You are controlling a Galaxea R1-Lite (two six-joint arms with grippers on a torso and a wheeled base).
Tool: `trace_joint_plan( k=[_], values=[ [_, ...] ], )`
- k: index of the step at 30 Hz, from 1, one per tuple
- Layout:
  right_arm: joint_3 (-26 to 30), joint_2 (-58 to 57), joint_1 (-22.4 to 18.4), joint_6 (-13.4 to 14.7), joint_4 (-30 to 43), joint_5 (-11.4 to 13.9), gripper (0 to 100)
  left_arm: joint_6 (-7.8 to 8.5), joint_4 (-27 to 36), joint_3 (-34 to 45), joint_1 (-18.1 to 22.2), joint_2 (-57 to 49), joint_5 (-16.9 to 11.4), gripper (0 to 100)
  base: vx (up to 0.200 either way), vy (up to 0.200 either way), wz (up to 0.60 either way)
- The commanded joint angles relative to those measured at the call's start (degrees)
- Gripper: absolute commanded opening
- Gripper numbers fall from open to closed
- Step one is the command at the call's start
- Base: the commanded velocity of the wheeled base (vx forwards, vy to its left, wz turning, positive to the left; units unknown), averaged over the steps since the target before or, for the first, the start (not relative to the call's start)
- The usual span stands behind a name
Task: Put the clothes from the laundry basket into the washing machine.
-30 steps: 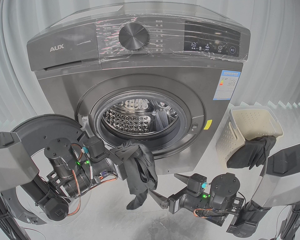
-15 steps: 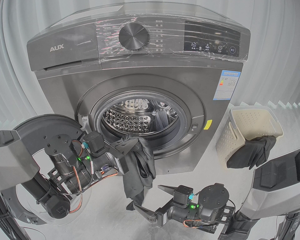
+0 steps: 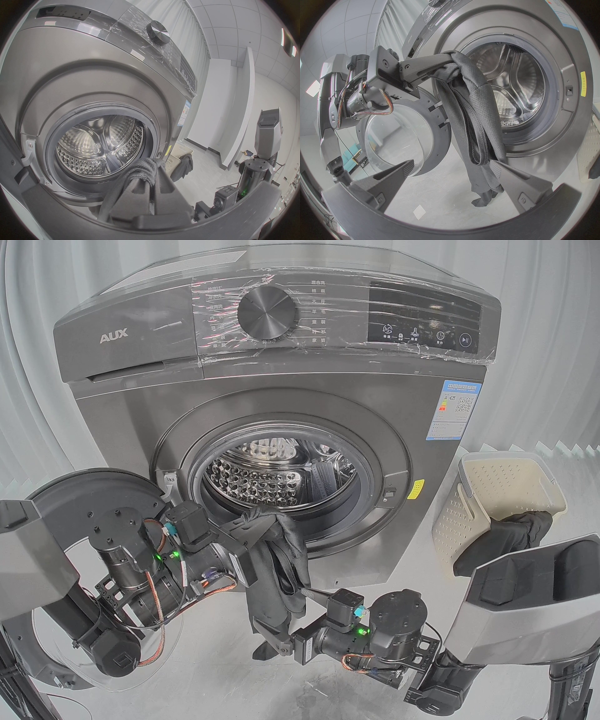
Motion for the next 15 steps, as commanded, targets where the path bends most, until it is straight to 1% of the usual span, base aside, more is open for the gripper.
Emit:
trace_joint_plan(
  k=[1,3,9,13,14,15],
  values=[
    [-1.5,1.6,-0.4,0.0,0.0,0.6,100,-0.06,0.0,-0.1,0.0,0.0,0.0,0,0.000,0.000,0.00],
    [-2.0,1.6,-0.7,-0.1,0.1,1.2,100,-0.06,0.0,-0.2,0.0,0.0,0.0,0,0.000,0.000,0.00],
    [-3.9,2.7,-2.0,-0.1,0.5,1.5,100,-0.15,0.0,-0.5,0.2,-0.1,0.0,0,0.000,0.000,0.00],
    [-6.0,4.0,-2.5,-0.1,0.5,1.5,100,-1.64,0.0,-0.6,0.1,-0.6,0.0,0,0.000,0.000,0.00],
    [-6.8,4.6,-2.5,-0.1,0.5,1.5,100,-2.70,0.0,-1.0,0.1,-0.8,0.0,0,0.000,0.000,0.00],
    [-7.1,4.7,-2.5,-0.1,0.5,1.5,100,-3.40,0.0,-1.2,0.2,-0.9,0.0,0,0.000,0.000,0.00]
  ],
)
